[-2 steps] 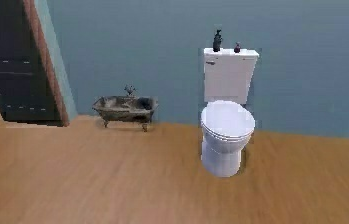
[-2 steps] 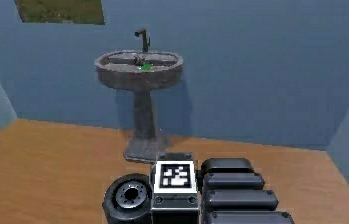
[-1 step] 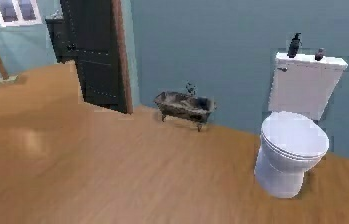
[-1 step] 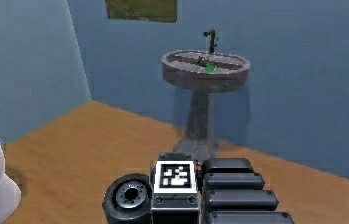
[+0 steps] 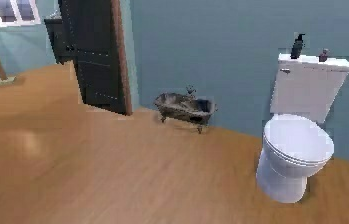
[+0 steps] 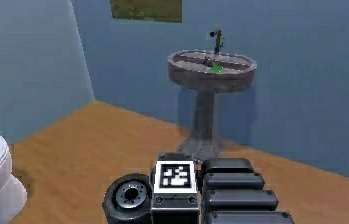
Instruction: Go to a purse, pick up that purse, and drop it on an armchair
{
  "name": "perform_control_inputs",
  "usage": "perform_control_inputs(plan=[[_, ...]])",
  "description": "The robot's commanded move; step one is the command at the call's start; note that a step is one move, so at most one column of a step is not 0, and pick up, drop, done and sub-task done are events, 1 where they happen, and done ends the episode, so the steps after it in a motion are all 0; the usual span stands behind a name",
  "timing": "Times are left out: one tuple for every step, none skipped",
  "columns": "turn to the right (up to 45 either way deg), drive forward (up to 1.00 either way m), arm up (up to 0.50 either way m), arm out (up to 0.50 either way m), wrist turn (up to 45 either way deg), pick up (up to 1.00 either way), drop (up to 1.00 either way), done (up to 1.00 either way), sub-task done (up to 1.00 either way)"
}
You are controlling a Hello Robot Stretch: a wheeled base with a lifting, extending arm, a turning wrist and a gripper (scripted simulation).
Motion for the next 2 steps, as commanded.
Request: perform_control_inputs(plan=[[-42.0,0.00,0.00,0.00,0.0,0.00,0.00,0.00,0.00],[0.0,1.00,0.00,0.00,0.0,0.00,0.00,0.00,0.00]])
